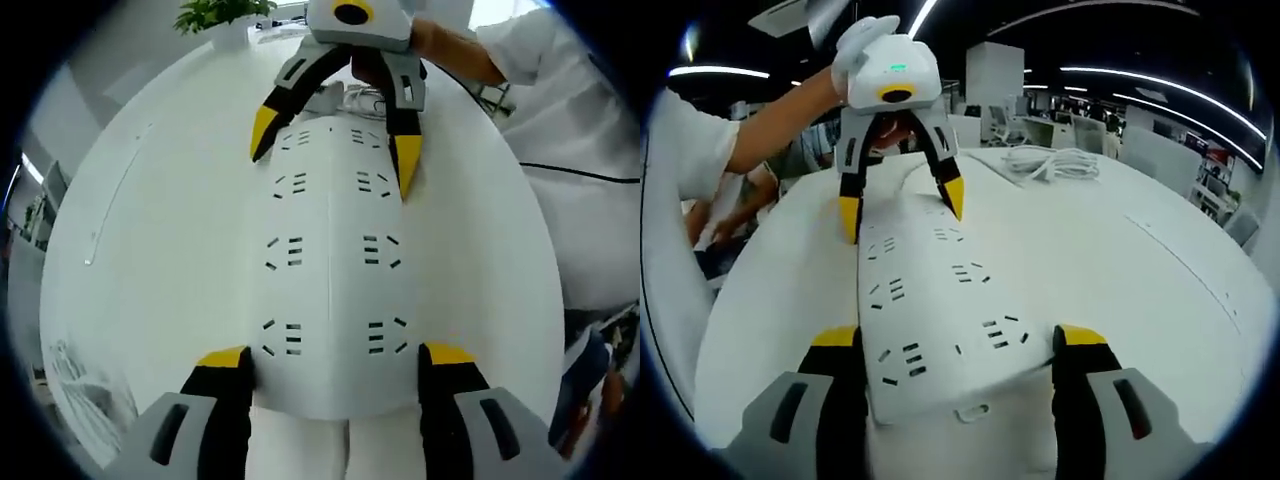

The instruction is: Straighten the power strip on the desk, plug the charger into it

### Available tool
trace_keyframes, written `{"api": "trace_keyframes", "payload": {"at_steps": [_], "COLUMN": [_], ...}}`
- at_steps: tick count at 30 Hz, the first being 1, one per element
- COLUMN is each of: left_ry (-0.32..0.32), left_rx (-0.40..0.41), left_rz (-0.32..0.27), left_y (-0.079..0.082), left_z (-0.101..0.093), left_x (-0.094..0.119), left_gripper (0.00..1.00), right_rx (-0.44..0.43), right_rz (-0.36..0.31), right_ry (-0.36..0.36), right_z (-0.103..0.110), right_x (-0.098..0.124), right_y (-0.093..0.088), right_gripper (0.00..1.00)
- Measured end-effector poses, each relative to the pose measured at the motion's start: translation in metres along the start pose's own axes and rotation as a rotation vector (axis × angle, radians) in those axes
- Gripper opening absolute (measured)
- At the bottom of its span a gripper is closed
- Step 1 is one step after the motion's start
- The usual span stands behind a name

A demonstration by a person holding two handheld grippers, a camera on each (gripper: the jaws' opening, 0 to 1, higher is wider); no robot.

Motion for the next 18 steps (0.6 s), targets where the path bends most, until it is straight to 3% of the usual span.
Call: {"api": "trace_keyframes", "payload": {"at_steps": [2, 5, 6, 9, 13, 16, 18], "left_ry": [0.000, 0.002, 0.004, 0.005, 0.002, 0.003, 0.003], "left_rx": [0.001, 0.003, 0.004, 0.006, 0.007, 0.008, 0.008], "left_rz": [-0.003, -0.016, -0.019, -0.028, -0.026, -0.021, -0.026], "left_y": [0.000, -0.001, 0.000, 0.001, 0.001, 0.000, -0.001], "left_z": [0.001, 0.002, 0.000, -0.001, 0.001, 0.002, 0.003], "left_x": [0.000, 0.000, -0.001, -0.001, -0.002, -0.002, -0.002], "left_gripper": [0.68, 0.68, 0.68, 0.68, 0.68, 0.68, 0.68], "right_rx": [-0.033, -0.057, -0.054, -0.112, -0.181, -0.179, -0.126], "right_rz": [-0.046, -0.190, -0.227, -0.239, -0.261, -0.274, -0.285], "right_ry": [0.005, -0.116, -0.172, -0.296, -0.309, -0.293, -0.280], "right_z": [-0.004, -0.032, -0.042, -0.061, -0.066, -0.066, -0.063], "right_x": [0.012, 0.064, 0.080, 0.112, 0.108, 0.099, 0.094], "right_y": [0.007, 0.022, 0.021, -0.002, -0.027, -0.034, -0.032], "right_gripper": [0.70, 0.71, 0.72, 0.73, 0.68, 0.56, 0.53]}}
Point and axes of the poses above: the point that each gripper's makers call its tool centre point, and the gripper's own axes: x roughly backward along the fingers, z roughly to its left, y roughly out of its top, the point moved 3 cm from there along x, roughly backward along the fingers, and after that the axes turned 8 degrees about -y, right-handed, at the moved point
